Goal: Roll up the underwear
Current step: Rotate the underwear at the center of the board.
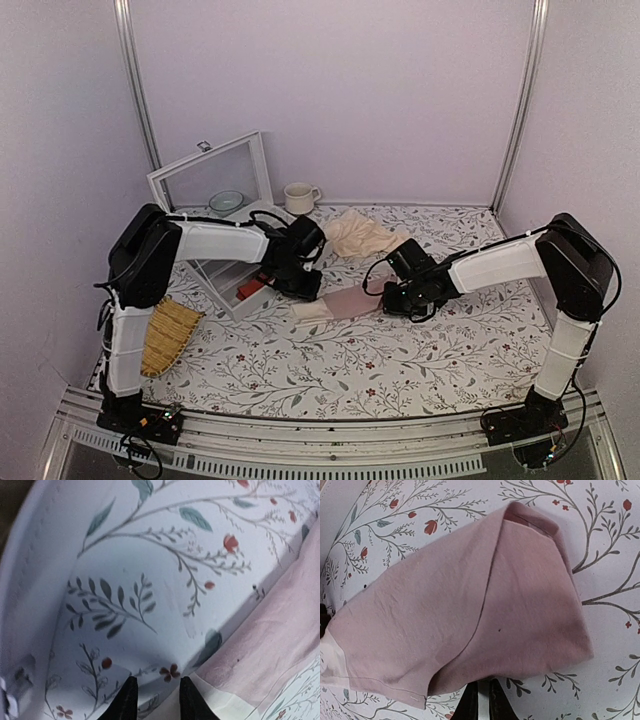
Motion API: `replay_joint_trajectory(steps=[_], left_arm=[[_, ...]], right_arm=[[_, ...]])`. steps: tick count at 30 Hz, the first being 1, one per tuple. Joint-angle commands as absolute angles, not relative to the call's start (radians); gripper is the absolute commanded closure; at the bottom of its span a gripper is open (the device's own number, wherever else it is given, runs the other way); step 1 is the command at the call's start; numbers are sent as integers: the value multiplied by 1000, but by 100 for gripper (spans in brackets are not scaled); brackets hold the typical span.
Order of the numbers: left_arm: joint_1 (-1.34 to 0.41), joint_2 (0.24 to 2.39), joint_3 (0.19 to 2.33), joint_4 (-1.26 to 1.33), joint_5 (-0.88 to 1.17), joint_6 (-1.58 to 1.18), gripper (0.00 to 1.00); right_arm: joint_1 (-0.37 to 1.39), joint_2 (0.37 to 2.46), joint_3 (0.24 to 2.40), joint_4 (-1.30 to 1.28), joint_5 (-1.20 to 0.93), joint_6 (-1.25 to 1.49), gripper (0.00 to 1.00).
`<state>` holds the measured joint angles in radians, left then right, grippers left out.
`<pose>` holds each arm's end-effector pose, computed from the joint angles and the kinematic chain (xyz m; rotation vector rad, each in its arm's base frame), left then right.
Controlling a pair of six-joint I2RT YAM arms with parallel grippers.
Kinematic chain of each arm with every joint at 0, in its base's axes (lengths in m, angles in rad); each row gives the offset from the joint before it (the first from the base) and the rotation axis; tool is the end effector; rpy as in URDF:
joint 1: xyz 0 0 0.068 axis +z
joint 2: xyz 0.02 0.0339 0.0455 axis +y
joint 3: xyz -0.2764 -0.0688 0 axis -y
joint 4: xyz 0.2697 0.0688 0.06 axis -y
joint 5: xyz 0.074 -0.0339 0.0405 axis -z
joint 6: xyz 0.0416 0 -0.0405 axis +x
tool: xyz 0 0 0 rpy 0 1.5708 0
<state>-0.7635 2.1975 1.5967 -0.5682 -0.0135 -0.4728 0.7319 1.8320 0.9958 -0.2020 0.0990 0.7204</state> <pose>0.3498 -0.3340 0.1280 0.4002 2.7607 -0.3139 0.2819 0.2477 0.1212 0.0206 2.6536 0.3823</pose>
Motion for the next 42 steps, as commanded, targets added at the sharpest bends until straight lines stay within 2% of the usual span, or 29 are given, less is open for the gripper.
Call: replay_joint_trajectory(steps=[1,15,29,42], left_arm=[[-825,2143,1478,-660,12,-480,71],[-1007,2048,1467,-733,104,-496,74],[-975,1930,1482,-779,31,-529,70],[-894,1934,1496,-764,36,-502,70]], right_arm=[[726,1864,970,-288,89,713,91],[697,1934,1113,-284,50,578,91],[697,2035,1308,-274,-48,457,91],[696,1830,1168,-365,82,577,90]])
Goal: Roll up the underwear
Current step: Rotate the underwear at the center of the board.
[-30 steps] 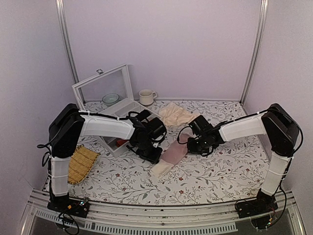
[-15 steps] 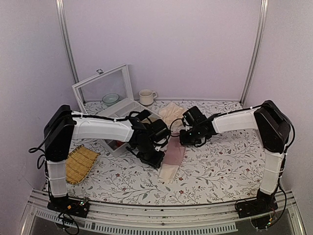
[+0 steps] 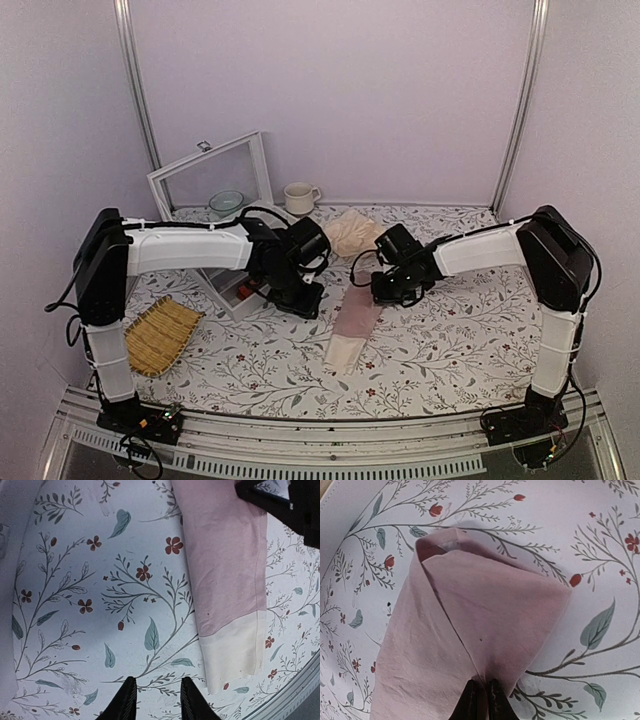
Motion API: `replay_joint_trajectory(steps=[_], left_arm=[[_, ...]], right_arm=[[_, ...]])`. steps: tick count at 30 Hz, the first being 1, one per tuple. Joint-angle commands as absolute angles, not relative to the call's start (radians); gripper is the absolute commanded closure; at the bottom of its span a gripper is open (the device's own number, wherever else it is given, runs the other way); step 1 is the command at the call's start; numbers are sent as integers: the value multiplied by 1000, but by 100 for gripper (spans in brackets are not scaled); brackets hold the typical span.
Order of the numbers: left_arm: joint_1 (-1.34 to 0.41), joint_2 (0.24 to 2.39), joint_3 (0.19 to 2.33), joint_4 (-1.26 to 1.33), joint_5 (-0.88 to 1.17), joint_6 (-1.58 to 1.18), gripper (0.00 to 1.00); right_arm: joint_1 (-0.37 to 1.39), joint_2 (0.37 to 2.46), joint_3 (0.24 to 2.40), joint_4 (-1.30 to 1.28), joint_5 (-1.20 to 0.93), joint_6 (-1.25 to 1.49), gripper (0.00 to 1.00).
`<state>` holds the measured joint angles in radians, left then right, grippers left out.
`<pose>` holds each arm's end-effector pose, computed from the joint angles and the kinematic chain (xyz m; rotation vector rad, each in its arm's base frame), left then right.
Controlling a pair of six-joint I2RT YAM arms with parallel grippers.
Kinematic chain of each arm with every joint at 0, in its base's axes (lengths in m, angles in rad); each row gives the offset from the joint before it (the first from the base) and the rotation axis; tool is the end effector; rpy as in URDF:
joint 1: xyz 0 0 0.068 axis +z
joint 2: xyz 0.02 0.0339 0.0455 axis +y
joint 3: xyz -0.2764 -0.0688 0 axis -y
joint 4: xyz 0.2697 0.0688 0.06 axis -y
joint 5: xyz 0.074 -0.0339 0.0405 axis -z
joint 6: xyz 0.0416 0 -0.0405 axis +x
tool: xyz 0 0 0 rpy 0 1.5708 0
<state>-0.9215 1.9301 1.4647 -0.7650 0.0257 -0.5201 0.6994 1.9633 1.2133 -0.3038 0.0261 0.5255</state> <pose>0.2553 -0.3381 0.1959 0.5807 2.8224 -0.3547 0.3229 0.2702 0.1285 -0.2234 2.6694 0.3786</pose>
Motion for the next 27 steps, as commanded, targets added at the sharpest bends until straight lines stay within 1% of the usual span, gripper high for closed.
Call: replay_joint_trajectory(steps=[1,8,16,20,27], left_arm=[[-888,1934,1498,-762,39,-499,69],[-858,1939,1518,-768,38,-490,69],[-842,1952,1532,-769,44,-483,69],[-834,1957,1537,-769,48,-475,69],[-823,1957,1536,-772,49,-469,69]], right_arm=[[695,1823,1151,-363,89,590,90],[697,1706,1059,-281,61,604,89],[695,1584,1039,-323,103,622,84],[695,1598,1009,-344,114,666,88],[692,1657,971,-330,135,717,90]])
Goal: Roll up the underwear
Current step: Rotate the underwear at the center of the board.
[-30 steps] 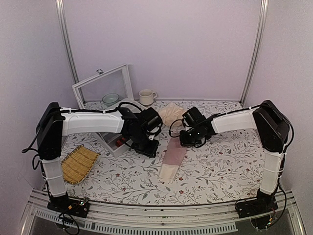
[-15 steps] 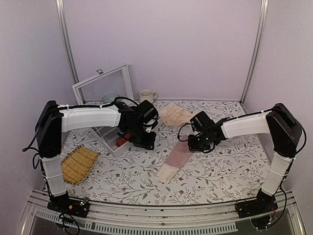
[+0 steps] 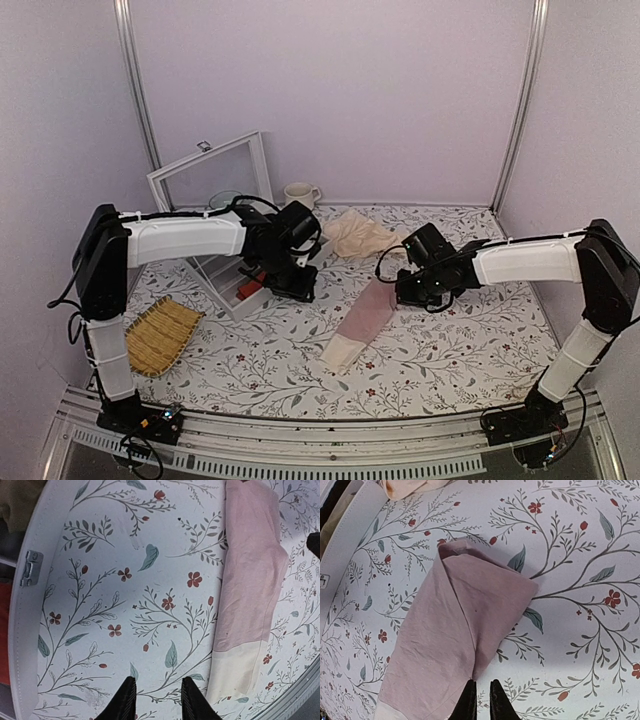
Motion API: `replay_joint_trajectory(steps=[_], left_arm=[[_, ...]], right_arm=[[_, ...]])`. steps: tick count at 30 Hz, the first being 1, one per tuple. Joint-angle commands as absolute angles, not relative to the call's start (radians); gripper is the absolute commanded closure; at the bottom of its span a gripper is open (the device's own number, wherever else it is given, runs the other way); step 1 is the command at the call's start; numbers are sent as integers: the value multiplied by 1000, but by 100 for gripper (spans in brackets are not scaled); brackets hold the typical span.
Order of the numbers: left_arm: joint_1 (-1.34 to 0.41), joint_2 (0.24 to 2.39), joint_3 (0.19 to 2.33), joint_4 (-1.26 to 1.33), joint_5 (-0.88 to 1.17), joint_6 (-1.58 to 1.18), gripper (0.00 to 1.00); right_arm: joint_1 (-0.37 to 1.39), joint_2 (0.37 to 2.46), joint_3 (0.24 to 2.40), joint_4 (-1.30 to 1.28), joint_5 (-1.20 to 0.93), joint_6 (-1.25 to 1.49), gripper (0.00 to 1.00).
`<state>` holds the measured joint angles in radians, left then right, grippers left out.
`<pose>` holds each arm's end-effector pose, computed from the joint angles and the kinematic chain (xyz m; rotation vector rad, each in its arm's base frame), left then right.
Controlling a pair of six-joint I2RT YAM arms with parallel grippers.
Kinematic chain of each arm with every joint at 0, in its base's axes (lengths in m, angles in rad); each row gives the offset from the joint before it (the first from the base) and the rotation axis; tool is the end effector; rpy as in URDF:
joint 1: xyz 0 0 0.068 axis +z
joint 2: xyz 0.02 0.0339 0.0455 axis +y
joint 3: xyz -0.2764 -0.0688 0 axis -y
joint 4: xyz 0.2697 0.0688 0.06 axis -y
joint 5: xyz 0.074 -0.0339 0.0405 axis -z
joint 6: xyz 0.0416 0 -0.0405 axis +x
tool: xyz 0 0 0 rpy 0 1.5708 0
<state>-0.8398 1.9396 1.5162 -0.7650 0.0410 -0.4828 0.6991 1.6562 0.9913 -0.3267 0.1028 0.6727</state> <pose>0.2880 -0.3237 0.2080 0.5153 2.7926 -0.3835 0.2752 0.2258 0.1731 0.0055 2.6036 0.3877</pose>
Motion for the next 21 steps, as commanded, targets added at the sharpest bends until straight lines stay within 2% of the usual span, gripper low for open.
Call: replay_joint_trajectory(steps=[1,12,21], left_arm=[[-822,1955,1534,-774,48,-469,68],[-791,1912,1532,-775,28,-488,62],[-759,1869,1508,-765,41,-506,61]], right_arm=[[691,1662,968,-323,132,721,90],[653,1798,994,-260,85,714,90],[646,1914,1064,-226,47,671,90]])
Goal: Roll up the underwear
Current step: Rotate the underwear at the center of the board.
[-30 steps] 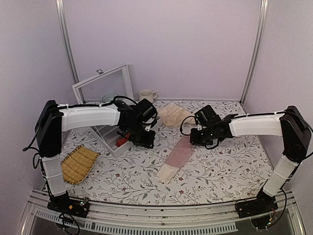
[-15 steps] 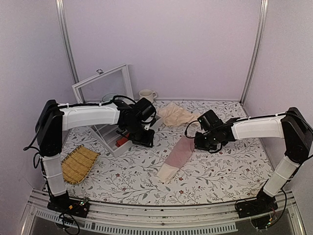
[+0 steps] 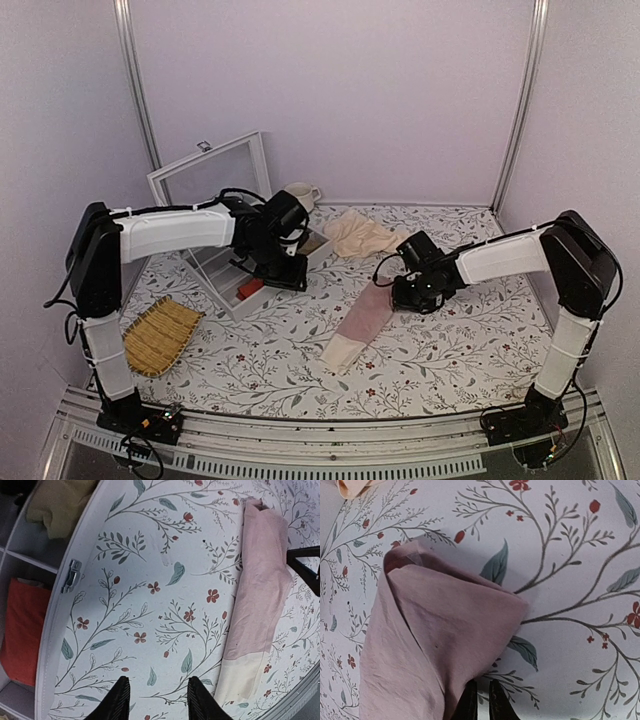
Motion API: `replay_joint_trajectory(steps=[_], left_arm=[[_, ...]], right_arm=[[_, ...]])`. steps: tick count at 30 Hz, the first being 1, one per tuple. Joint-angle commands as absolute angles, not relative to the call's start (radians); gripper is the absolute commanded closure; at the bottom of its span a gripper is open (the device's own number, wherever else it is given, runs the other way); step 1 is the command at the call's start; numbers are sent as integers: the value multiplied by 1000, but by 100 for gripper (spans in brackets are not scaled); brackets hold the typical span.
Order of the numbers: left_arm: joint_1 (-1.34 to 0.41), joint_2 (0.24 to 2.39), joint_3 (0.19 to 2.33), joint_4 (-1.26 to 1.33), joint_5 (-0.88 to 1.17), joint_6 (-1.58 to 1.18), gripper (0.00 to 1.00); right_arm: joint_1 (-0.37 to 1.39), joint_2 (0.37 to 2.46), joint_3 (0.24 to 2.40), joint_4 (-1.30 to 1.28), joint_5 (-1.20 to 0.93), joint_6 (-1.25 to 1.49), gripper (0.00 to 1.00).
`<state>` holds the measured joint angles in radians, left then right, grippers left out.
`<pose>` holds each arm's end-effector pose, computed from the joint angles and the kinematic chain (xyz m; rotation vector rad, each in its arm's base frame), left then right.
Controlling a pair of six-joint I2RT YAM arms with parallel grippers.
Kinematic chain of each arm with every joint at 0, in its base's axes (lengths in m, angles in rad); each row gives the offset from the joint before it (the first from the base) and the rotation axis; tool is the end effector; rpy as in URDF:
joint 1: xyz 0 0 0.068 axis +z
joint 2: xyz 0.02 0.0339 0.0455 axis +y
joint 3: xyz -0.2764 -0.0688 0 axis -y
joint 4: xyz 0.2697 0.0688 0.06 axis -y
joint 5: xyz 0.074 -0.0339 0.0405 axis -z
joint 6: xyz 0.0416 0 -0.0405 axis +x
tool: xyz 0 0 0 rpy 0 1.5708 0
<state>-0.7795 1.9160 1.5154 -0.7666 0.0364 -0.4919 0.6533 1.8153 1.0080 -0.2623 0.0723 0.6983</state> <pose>0.3053 -0.3038 0.2174 0.4135 2.7826 -0.3829 0.2974 0.2239 0.1270 0.0852 2.6831 0.3541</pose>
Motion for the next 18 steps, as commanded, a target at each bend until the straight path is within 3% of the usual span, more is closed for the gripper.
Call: replay_joint_trajectory(steps=[1,18], left_arm=[[-755,1867,1509,-765,45,-506,61],[-739,1791,1421,-710,64,-561,59]], right_arm=[[645,1933,1081,-226,43,661,90],[627,2138,1406,-257,-27,499,90]])
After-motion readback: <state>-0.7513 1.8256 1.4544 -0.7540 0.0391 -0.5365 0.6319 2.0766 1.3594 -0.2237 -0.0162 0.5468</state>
